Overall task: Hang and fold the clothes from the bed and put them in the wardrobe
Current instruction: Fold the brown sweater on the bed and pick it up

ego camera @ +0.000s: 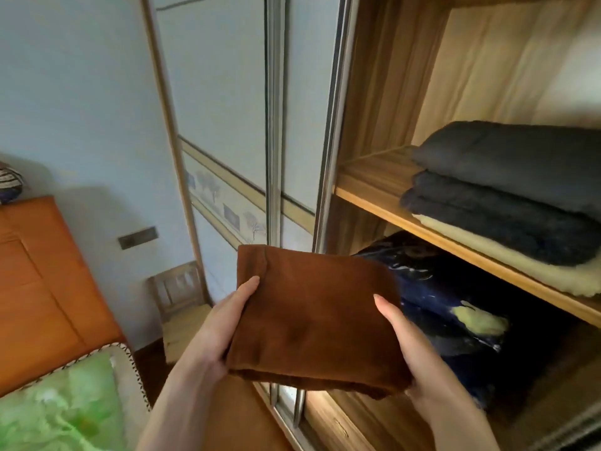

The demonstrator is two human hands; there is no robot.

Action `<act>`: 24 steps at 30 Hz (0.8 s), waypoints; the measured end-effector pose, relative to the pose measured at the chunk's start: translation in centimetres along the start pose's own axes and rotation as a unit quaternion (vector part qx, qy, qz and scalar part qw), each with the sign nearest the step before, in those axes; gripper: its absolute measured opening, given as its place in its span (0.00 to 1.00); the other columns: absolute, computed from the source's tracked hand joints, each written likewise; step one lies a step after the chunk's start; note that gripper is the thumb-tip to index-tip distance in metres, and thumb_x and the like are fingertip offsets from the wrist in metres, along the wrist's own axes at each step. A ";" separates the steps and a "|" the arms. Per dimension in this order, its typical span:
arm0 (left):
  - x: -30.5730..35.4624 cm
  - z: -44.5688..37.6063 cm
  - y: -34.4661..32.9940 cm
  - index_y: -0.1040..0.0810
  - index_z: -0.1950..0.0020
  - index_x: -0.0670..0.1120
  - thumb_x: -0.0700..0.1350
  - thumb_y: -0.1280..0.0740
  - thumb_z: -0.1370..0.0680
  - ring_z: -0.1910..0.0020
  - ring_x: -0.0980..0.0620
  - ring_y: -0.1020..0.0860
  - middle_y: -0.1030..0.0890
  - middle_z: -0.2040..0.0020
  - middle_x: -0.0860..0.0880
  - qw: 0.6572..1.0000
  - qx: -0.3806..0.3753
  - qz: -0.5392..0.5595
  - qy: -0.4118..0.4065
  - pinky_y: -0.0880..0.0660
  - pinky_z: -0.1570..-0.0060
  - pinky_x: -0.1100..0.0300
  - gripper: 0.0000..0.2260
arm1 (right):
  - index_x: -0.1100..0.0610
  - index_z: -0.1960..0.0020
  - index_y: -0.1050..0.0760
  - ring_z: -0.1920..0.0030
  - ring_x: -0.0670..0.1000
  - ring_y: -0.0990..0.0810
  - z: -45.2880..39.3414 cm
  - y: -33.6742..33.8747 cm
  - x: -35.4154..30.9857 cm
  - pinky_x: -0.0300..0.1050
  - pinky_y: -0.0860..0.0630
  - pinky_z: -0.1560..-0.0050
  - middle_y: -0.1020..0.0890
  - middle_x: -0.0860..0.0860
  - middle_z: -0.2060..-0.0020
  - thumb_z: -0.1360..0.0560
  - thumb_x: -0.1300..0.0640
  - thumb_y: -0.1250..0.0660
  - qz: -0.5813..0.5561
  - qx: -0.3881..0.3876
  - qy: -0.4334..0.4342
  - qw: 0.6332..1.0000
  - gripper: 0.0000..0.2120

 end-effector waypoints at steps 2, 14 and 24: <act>1.2 -3.7 0.1 0.20 0.34 0.44 0.54 0.28 0.22 0.42 0.41 0.16 0.14 0.41 0.41 0.999 -0.049 -0.007 0.003 0.22 0.48 0.48 0.20 | 0.43 0.22 0.32 0.32 0.59 0.22 0.0 -1.3 0.1 0.62 0.30 0.26 0.22 0.50 0.30 0.57 0.22 0.22 -0.021 0.053 -0.006 0.998 0.66; 4.4 -8.7 -3.1 0.31 0.22 0.42 0.51 0.36 0.15 0.38 0.37 0.20 0.21 0.34 0.37 0.981 -0.157 -0.113 0.017 0.26 0.49 0.55 0.24 | 0.46 0.35 0.25 0.43 0.58 0.16 7.4 -3.7 -2.3 0.55 0.19 0.41 0.16 0.52 0.41 0.32 0.35 0.24 -0.064 0.170 -0.027 0.983 0.30; 15.6 5.1 -6.3 0.17 0.39 0.50 0.63 0.27 0.24 0.50 0.36 0.13 0.12 0.49 0.42 0.958 -0.261 -0.115 -0.027 0.19 0.47 0.45 0.21 | 0.44 0.36 0.23 0.44 0.52 0.13 14.3 -2.4 -10.3 0.52 0.18 0.41 0.13 0.48 0.44 0.28 0.37 0.28 -0.024 0.122 0.109 0.986 0.23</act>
Point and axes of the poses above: each hand's wrist, its own z-axis away from the middle knuckle, its own y-axis out of the back of the hand, x = y × z, the point moved 1 cm from there along -z, towards the middle knuckle
